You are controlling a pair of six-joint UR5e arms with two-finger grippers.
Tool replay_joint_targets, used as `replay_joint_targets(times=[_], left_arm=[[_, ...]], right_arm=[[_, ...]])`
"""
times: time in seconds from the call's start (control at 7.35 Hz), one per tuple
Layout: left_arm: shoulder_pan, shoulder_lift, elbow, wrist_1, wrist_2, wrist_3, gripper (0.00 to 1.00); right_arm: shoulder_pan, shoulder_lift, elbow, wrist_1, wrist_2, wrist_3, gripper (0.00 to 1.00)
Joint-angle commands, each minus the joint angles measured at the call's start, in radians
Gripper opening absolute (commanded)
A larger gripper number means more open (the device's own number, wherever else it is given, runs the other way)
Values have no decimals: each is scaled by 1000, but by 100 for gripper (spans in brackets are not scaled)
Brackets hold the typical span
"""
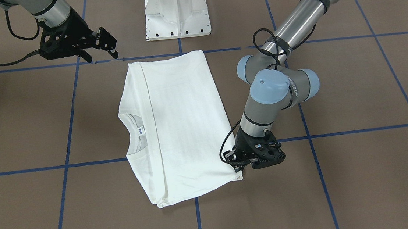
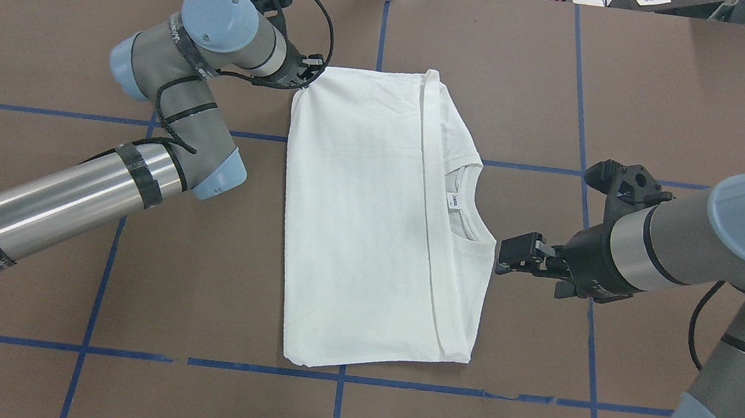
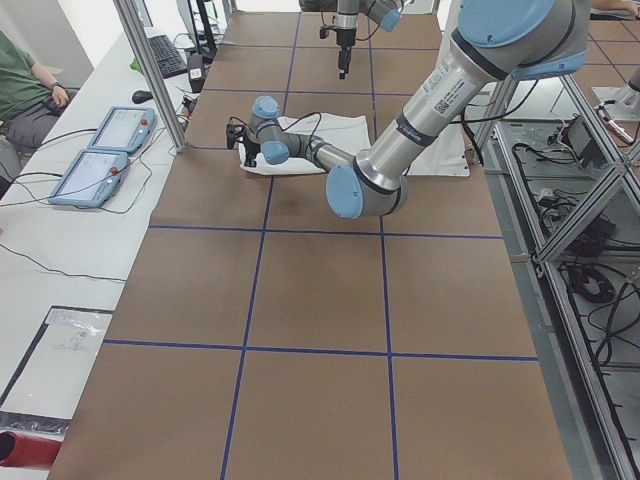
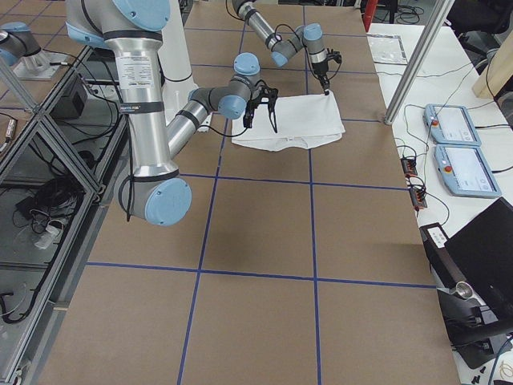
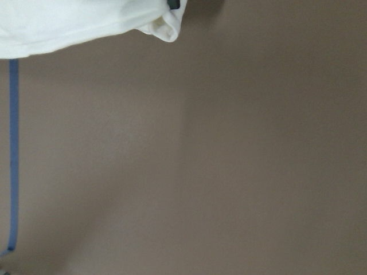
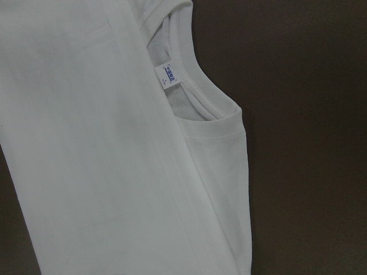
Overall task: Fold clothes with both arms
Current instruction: 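Swing the shirt with the left gripper away from the robot, rotating it upright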
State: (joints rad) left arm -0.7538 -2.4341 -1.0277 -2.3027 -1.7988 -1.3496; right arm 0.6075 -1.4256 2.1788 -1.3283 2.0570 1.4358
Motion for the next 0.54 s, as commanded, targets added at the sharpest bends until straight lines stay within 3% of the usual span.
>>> replay_joint_targets(times=[0.0, 0.14, 0.27, 0.41], left_arm=[[-2, -42, 89, -110, 64, 3, 0], [-2, -45, 107, -150, 79, 3, 0], [-19, -45, 110, -152, 82, 1, 15], [-25, -42, 110, -150, 84, 22, 99]], right_arm=[[-2, 1, -1, 1, -11, -1, 100], [0, 26, -13, -3, -9, -1, 100], [0, 48, -40, -6, -11, -1, 100], [3, 54, -54, -8, -36, -12, 100]])
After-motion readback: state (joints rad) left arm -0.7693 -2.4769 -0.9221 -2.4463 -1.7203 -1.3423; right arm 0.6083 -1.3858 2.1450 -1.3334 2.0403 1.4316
